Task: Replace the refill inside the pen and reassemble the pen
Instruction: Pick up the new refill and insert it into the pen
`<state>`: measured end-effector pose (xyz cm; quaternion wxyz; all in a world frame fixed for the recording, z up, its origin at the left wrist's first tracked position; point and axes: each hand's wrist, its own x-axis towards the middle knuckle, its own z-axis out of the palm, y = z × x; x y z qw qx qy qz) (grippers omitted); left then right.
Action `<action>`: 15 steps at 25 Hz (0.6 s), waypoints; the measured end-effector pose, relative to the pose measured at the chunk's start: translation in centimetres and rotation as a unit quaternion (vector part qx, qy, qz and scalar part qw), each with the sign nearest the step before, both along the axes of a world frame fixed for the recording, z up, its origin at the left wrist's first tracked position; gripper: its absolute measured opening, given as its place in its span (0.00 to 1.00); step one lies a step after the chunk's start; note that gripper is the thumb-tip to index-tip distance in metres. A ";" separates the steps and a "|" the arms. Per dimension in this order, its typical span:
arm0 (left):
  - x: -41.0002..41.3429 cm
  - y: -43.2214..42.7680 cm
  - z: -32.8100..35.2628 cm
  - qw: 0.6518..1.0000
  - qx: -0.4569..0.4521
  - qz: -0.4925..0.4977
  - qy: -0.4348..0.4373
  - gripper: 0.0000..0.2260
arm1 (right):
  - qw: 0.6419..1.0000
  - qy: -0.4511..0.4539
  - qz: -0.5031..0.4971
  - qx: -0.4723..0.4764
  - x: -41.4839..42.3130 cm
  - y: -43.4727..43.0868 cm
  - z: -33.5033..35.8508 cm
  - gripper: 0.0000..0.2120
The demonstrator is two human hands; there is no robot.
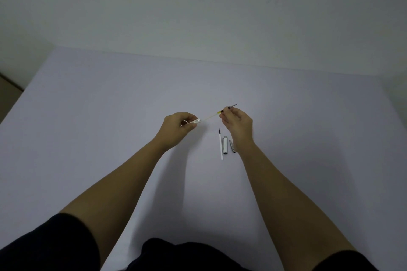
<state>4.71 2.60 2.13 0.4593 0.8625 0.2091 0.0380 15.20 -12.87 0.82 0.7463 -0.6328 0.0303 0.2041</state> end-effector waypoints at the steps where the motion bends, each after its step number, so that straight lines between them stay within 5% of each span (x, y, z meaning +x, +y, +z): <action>1: 0.0 0.0 0.1 1.000 -0.001 0.000 -0.001 0.09 | 1.000 -0.002 0.001 0.000 0.0 0.0 0.0 0.04; 15: 0.5 -0.6 0.5 0.999 -0.020 -0.005 -0.025 0.07 | 0.987 0.014 0.148 -0.052 -1.3 0.5 0.2 0.03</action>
